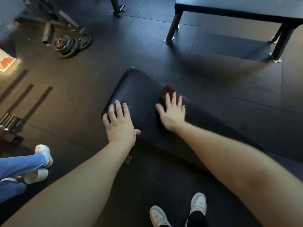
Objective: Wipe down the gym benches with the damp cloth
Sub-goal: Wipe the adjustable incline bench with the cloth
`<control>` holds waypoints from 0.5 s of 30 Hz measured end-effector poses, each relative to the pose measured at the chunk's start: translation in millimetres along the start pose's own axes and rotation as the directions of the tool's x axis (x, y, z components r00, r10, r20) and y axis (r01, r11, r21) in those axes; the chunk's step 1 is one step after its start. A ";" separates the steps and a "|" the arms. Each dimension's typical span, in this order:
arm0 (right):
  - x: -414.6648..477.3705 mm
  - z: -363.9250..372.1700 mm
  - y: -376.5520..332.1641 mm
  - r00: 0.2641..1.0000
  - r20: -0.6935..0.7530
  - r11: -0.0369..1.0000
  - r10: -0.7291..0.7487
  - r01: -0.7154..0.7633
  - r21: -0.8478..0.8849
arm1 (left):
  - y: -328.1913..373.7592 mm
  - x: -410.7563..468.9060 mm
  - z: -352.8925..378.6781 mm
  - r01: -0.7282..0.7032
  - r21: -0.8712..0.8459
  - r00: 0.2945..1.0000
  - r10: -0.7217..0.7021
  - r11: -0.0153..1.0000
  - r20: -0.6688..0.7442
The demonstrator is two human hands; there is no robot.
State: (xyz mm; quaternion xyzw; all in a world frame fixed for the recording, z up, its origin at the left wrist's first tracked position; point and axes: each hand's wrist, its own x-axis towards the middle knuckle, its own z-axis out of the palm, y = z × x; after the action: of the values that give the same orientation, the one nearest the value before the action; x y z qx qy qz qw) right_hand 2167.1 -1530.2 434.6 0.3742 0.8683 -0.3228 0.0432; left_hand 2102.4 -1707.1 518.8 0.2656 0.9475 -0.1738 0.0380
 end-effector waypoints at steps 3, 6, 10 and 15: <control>41.8 -24.3 5.8 0.996 0.044 0.997 0.077 -0.079 0.027 | 0.1 0.9 -0.9 -0.010 -0.017 1.000 0.010 1.000 0.021; 49.3 -27.1 9.3 0.995 0.024 0.994 0.094 -0.095 0.057 | 0.2 0.0 -1.1 -0.010 -0.020 1.000 0.010 1.000 0.017; 6.3 -5.8 8.7 0.998 -0.054 0.999 0.042 -0.040 0.036 | 1.2 -1.1 -0.1 0.008 -0.009 1.000 -0.008 1.000 0.005; -97.0 38.0 16.3 0.998 0.023 0.998 -0.062 0.062 0.008 | 11.0 -6.2 -7.0 0.010 -0.034 0.999 -0.011 0.999 -0.042</control>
State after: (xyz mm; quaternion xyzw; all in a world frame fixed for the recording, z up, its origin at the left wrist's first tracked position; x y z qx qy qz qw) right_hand 2241.3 -1604.8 426.7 0.3434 0.8778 -0.3315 0.0418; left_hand 2113.5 -1698.9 523.0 0.2636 0.9523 -0.1521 0.0215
